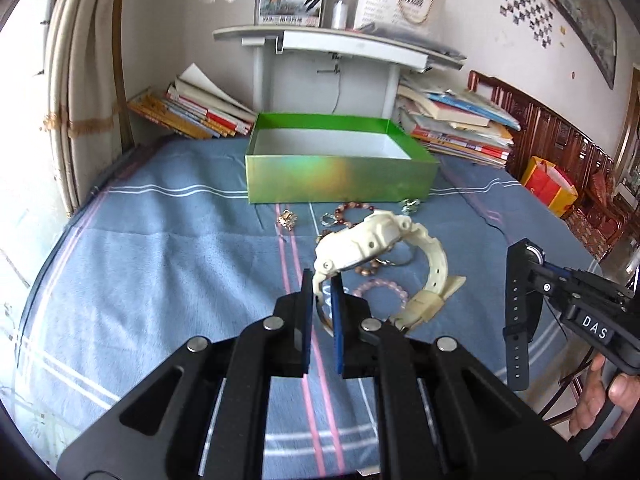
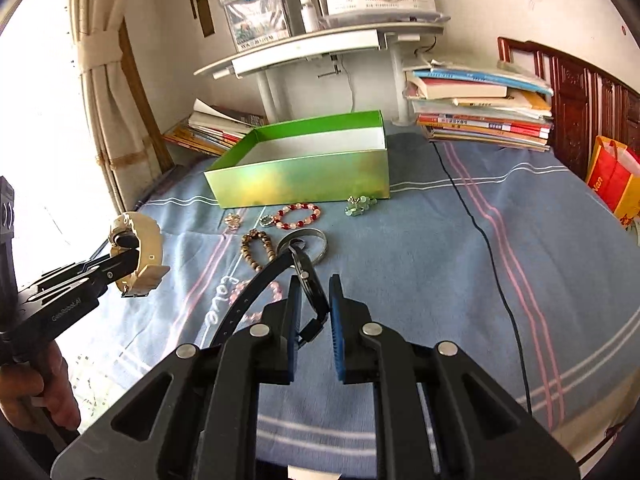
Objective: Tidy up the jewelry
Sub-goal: 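Lift the white watch with the left tool while the right tool holds the black watch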
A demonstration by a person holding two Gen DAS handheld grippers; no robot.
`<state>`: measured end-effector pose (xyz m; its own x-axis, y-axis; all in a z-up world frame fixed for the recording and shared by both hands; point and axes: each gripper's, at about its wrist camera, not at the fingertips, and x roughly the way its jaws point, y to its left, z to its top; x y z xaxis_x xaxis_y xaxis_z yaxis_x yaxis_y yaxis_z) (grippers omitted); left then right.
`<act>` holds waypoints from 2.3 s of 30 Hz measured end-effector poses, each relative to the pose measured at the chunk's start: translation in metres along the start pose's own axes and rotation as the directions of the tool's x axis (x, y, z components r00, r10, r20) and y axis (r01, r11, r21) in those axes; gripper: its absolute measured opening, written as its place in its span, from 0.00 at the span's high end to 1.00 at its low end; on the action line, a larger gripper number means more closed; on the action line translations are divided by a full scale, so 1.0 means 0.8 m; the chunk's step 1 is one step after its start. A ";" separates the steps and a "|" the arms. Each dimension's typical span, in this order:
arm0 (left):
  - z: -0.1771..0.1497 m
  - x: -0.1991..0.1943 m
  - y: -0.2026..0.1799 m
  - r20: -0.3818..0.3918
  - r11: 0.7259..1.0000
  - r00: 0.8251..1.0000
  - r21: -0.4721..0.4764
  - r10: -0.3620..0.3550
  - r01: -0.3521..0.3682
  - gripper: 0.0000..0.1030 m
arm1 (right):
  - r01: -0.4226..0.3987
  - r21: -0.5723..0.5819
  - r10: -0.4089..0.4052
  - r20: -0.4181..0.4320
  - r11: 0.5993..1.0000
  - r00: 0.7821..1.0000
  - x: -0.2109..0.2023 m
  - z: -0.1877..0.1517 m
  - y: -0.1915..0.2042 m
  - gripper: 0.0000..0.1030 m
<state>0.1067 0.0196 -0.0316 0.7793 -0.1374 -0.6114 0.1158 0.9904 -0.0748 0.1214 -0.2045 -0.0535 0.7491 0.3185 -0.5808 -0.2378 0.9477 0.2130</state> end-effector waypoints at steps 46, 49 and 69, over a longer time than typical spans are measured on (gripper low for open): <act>-0.048 -0.105 -0.025 0.096 1.000 0.995 0.003 0.012 -0.012 0.92 | -0.003 -0.007 0.004 0.112 1.000 0.994 -0.087 -0.045 0.013 0.86; -0.049 -0.105 -0.024 0.095 1.000 0.995 0.002 0.009 -0.010 0.92 | -0.003 -0.006 0.004 0.112 1.000 0.994 -0.088 -0.045 0.013 0.86; -0.053 -0.096 -0.021 0.078 1.000 0.997 -0.001 0.016 -0.016 0.91 | -0.001 -0.001 0.001 0.098 1.000 0.995 -0.083 -0.047 0.013 0.86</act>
<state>0.0188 0.0138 -0.0167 0.8266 -0.1220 -0.5494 0.1027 0.9925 -0.0659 0.0461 -0.2151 -0.0423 0.8056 0.3162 -0.5011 -0.2396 0.9473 0.2126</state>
